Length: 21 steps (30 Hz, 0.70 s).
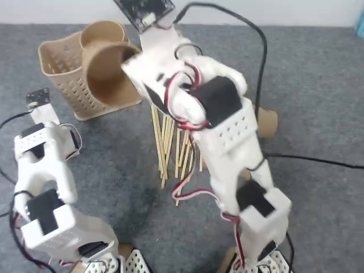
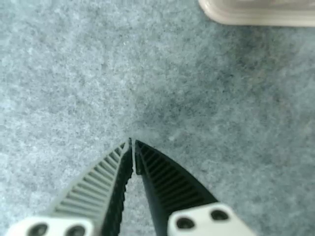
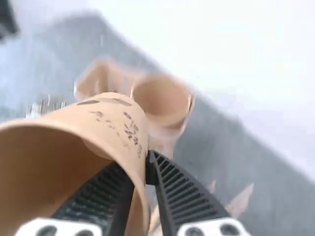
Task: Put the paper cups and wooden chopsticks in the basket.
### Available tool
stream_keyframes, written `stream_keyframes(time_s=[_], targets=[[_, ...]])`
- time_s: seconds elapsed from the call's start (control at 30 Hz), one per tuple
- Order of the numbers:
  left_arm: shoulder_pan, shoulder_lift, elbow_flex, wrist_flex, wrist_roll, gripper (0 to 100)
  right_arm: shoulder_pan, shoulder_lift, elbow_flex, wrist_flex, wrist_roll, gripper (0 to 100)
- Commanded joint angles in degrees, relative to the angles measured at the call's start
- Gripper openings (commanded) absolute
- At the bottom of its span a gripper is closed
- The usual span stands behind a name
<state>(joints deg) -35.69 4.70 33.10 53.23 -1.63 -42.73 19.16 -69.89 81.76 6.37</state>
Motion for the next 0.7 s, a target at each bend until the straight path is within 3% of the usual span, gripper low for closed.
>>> stream_keyframes(time_s=[0.0, 0.33, 0.67], targets=[[0.26, -0.35, -1.98, -0.88, 0.62, 1, 0.84, 3.65, -5.63, -8.66, -0.53, 0.6], [0.26, -0.35, -1.98, -0.88, 0.53, 1, 3.91, 16.66, -5.54, -25.01, -0.18, 0.6], [0.26, -0.35, -1.98, -0.88, 0.44, 1, 6.37, 23.87, -5.45, -25.36, -0.18, 0.6]])
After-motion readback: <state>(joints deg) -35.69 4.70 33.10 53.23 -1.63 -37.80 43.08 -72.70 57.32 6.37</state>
